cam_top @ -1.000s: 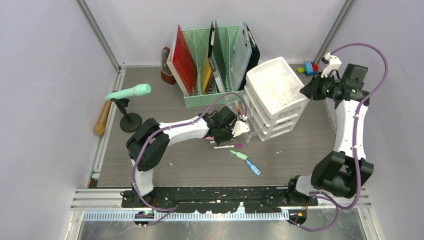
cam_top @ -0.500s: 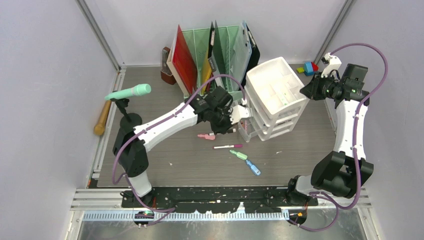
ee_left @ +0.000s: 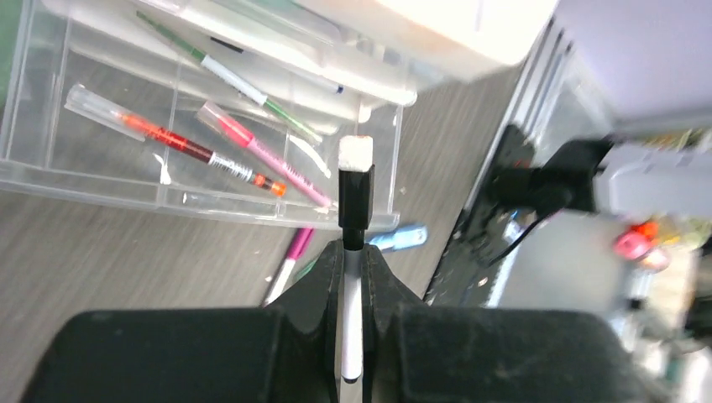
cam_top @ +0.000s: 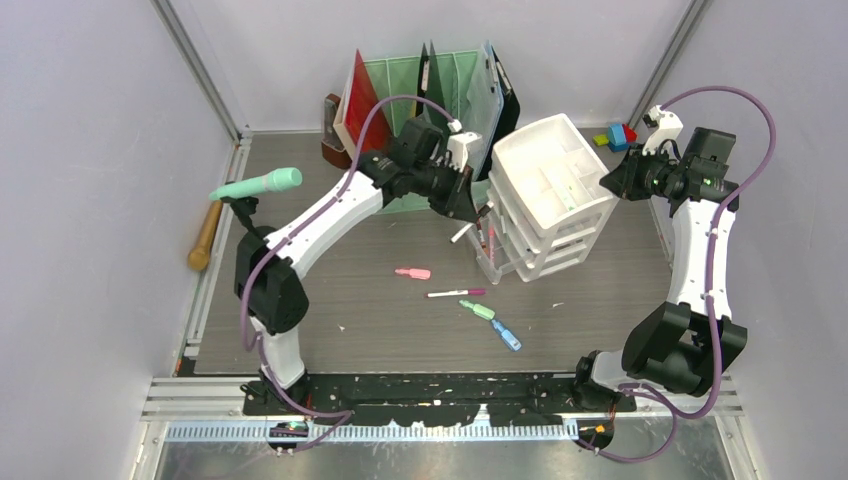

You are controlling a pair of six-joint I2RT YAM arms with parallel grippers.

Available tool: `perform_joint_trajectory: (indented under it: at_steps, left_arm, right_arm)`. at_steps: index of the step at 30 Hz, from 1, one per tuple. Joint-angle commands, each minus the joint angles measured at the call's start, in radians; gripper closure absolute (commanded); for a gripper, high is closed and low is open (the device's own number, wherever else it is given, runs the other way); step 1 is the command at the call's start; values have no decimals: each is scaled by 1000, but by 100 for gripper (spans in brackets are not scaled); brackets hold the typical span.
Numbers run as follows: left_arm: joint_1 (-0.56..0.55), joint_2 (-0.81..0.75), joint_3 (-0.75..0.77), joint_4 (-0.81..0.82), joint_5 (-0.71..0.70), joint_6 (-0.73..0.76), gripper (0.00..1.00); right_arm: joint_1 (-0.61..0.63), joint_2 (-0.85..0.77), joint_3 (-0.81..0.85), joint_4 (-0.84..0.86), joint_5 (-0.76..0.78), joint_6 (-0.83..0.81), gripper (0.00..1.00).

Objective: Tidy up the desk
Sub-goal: Place the stationery in the drawer.

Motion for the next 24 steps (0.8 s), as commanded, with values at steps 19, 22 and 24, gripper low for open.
perform_joint_trajectory:
  at_steps: [19,22,24]
  left_arm:
    - [48,255,38,345,-5,-719,67]
    - [48,247,38,340,-10,-702,59]
    - [48,241,36,338,-7,-691,57]
  right_arm:
    - [18,106,-70,-115,137,12,99]
    - [19,110,-69,-115,134,13,99]
    - [19,112,-69,-116,134,13,99]
